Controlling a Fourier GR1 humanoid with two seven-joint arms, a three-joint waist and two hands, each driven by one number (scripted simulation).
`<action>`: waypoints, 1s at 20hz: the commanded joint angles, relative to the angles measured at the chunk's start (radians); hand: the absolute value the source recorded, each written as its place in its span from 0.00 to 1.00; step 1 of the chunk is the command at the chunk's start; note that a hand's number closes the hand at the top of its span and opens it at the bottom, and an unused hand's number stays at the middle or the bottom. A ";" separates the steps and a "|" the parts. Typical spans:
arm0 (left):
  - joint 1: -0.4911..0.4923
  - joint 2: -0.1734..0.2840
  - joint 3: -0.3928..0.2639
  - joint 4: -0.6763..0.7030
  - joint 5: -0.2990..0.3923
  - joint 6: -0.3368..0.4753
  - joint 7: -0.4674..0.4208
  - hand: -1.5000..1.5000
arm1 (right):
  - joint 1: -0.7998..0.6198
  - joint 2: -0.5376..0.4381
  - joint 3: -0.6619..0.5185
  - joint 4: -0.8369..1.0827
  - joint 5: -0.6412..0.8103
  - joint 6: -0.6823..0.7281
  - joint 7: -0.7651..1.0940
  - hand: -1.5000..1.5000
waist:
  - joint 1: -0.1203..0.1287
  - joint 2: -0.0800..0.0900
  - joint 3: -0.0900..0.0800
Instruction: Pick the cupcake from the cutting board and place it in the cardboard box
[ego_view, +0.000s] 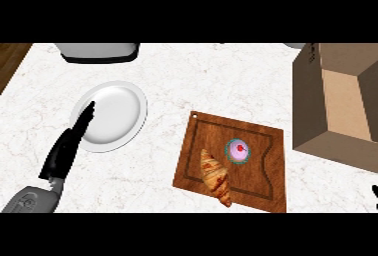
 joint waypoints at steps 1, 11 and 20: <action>0.000 -0.032 -0.011 0.015 -0.029 -0.003 -0.018 0.50 | 0.153 0.026 0.064 -0.179 0.144 -0.071 0.094 0.00 | 0.008 0.000 0.000; -0.024 -0.020 0.039 0.018 -0.032 -0.054 -0.006 0.50 | 0.177 0.101 0.210 -0.412 0.594 -0.081 0.617 0.00 | 0.023 0.002 0.000; -0.025 -0.091 0.054 -0.007 -0.095 -0.058 0.040 0.50 | -0.103 0.184 0.261 -0.283 0.714 0.086 0.860 0.00 | 0.025 0.002 0.002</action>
